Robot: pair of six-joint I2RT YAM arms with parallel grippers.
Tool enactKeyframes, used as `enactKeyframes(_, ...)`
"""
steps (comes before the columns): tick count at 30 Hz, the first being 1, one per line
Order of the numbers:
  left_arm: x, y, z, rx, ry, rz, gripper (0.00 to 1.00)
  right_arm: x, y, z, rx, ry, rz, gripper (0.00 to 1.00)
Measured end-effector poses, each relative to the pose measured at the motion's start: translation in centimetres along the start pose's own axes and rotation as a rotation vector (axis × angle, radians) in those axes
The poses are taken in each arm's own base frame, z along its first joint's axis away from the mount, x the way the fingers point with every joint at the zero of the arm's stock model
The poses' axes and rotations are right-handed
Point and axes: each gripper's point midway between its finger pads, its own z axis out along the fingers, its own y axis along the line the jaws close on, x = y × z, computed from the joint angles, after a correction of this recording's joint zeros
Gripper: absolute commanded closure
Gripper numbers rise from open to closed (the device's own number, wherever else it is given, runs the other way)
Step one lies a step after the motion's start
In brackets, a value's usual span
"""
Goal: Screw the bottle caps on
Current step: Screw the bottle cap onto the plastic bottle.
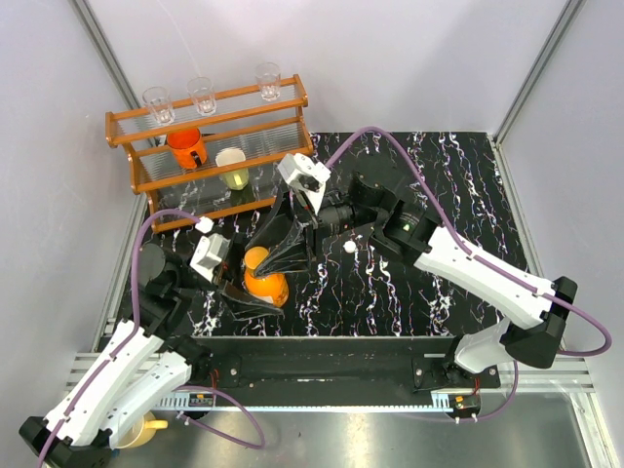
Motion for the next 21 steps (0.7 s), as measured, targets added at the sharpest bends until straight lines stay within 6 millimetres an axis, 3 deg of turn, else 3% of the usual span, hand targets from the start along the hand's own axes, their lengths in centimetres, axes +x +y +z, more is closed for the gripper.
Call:
enactKeyframes(18,0.8,1.4,-0.3,-0.071,0.018,0.065,0.83,0.6,-0.5,0.0,0.019,-0.011,0.061,0.54)
enactKeyframes(21,0.8,1.4,-0.3,-0.076,0.018,0.064,0.83,0.6,-0.6,0.0,0.023,-0.012,0.068,0.41)
